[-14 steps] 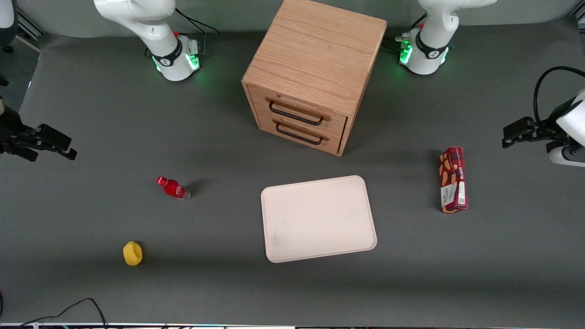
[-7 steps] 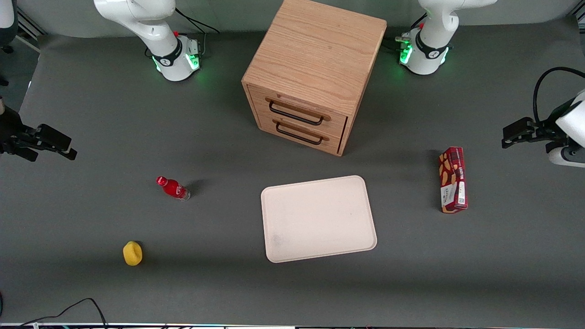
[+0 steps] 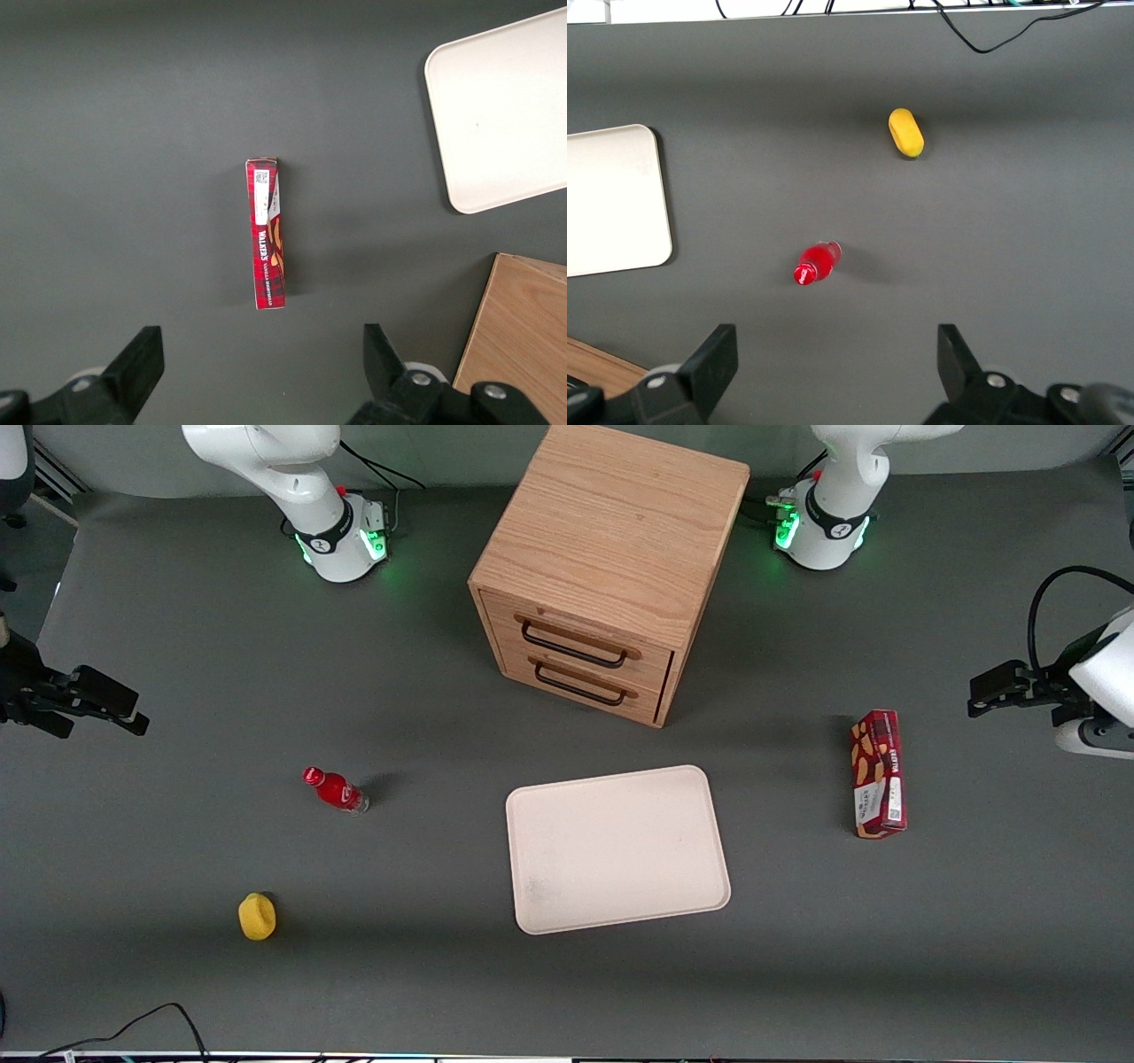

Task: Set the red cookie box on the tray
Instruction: 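Lower the open left gripper around the standing red cookie box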

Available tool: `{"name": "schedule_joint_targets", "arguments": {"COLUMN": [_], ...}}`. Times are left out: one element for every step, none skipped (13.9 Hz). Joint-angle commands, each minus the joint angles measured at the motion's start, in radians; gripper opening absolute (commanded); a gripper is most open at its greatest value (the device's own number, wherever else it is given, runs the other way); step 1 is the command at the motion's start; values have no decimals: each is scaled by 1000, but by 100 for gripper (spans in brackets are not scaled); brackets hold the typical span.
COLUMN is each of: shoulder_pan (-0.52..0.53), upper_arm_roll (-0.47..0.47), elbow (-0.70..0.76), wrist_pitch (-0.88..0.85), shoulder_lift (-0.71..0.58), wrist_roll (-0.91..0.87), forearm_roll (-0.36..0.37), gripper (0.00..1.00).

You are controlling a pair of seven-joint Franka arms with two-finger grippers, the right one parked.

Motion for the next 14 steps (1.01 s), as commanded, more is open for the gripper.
{"name": "schedule_joint_targets", "arguments": {"shoulder_pan": [-2, -3, -3, -2, -2, 1, 9, 11, 15, 38, 38, 37, 37, 32], "upper_arm_roll": [2, 2, 2, 2, 2, 2, 2, 2, 4, 2, 2, 2, 2, 2], "elbow": [-6, -18, -27, -29, -32, -47, -91, -163, -237, -280, -302, -305, -308, -328], "wrist_pitch": [-2, 7, 16, 27, 39, 78, 152, 250, 351, 410, 443, 452, 466, 490], "shoulder_lift": [19, 28, 40, 66, 101, 138, 158, 163, 169, 184, 207, 233, 263, 273], "wrist_roll": [-1, -12, -12, -12, -11, -9, -9, -9, -7, -3, -3, -3, -3, -3], "forearm_roll": [-14, -14, -15, -15, -15, -15, -15, -15, -15, -17, -17, -14, -12, -6], "gripper": [100, 100, 100, 100, 100, 100, 100, 100, 100, 100, 100, 100, 100, 100]}}
